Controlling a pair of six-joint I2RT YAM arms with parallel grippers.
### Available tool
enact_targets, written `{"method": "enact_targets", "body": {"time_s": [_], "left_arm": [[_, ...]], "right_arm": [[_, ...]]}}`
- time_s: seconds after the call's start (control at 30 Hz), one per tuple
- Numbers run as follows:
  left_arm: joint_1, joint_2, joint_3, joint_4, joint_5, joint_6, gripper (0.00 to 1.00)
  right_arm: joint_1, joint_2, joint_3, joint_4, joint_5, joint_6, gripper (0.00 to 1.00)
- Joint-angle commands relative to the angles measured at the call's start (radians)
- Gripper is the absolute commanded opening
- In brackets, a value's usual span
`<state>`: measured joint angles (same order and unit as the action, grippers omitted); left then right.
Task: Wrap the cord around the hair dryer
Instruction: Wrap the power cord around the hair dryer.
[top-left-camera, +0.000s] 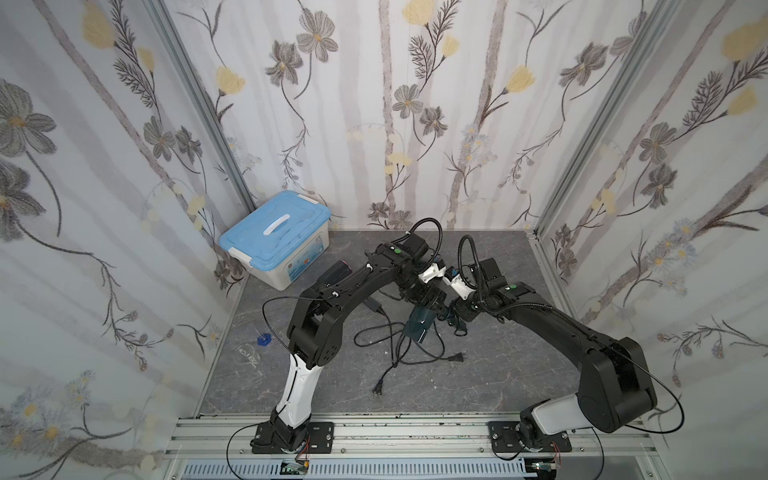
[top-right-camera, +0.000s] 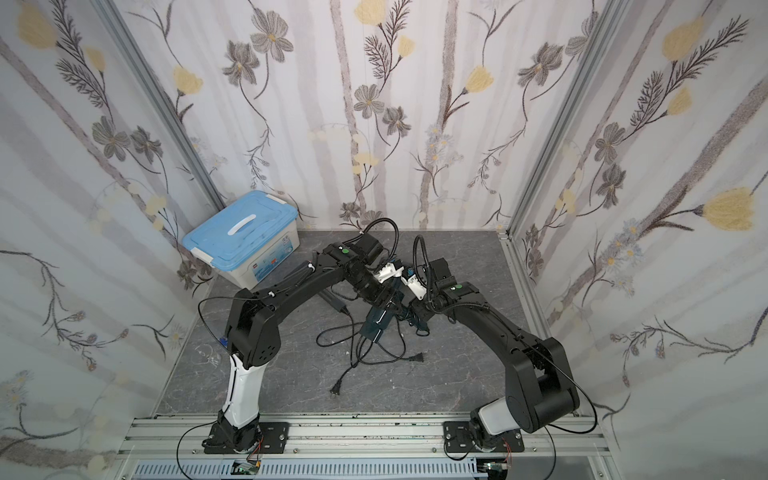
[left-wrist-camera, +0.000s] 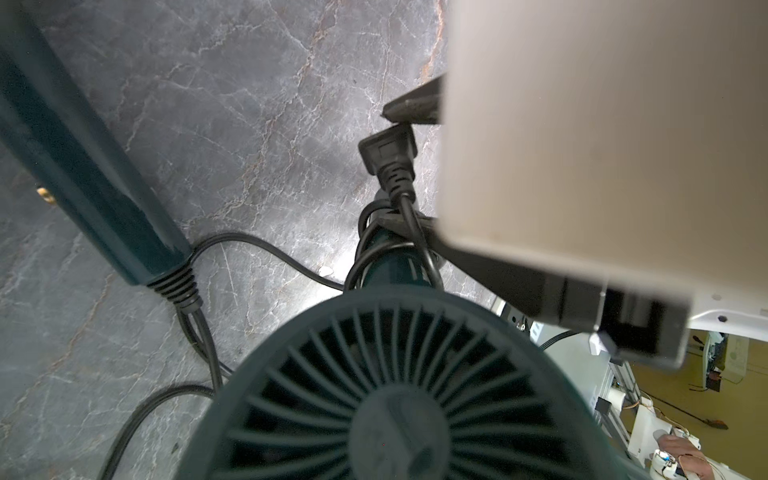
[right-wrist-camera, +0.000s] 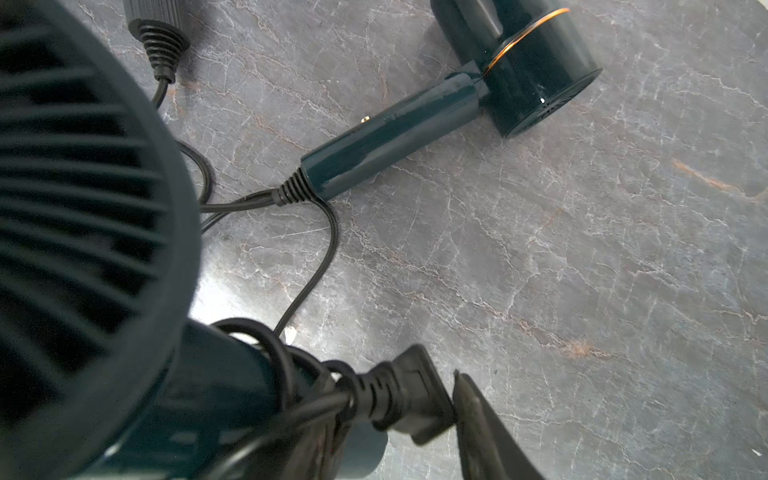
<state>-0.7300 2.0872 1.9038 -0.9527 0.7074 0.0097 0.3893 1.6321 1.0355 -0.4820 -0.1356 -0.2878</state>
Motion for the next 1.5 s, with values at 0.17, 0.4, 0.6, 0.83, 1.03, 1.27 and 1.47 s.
{"method": "enact_targets", "body": {"time_s": [0.17,0.4,0.6,0.83,1.03,1.27,1.47], "left_arm": [[0.021,0.022,0.031,0.023,0.325,0.149,0.0],[0.025,0.029,0.039,-0.003,0.352,0.149,0.0],[0.027,0.036,0.021,0.033,0.392,0.069,0.0],[0.035,0.059,-0.034,0.126,0.409,-0.041,0.0],[0.071,0.081,-0.028,0.151,0.437,-0.066,0.0],[0.083,0.123,-0.032,0.176,0.466,-0.085,0.0],[0.091,0.14,-0.039,0.219,0.481,-0.117,0.0]], "right_arm": [[-0.066,0.015,0.041,-0.015,-0.037,0.066,0.59],[-0.108,-0.018,0.077,-0.072,-0.061,0.084,0.7],[-0.12,0.007,0.119,-0.108,-0.107,0.082,0.81],[-0.143,0.091,0.099,-0.106,-0.096,0.114,0.82],[-0.206,0.132,0.077,-0.1,-0.068,0.153,0.83],[-0.255,0.138,0.068,-0.098,-0.081,0.163,0.83],[-0.282,0.141,0.042,-0.102,-0.07,0.17,0.84]]}}
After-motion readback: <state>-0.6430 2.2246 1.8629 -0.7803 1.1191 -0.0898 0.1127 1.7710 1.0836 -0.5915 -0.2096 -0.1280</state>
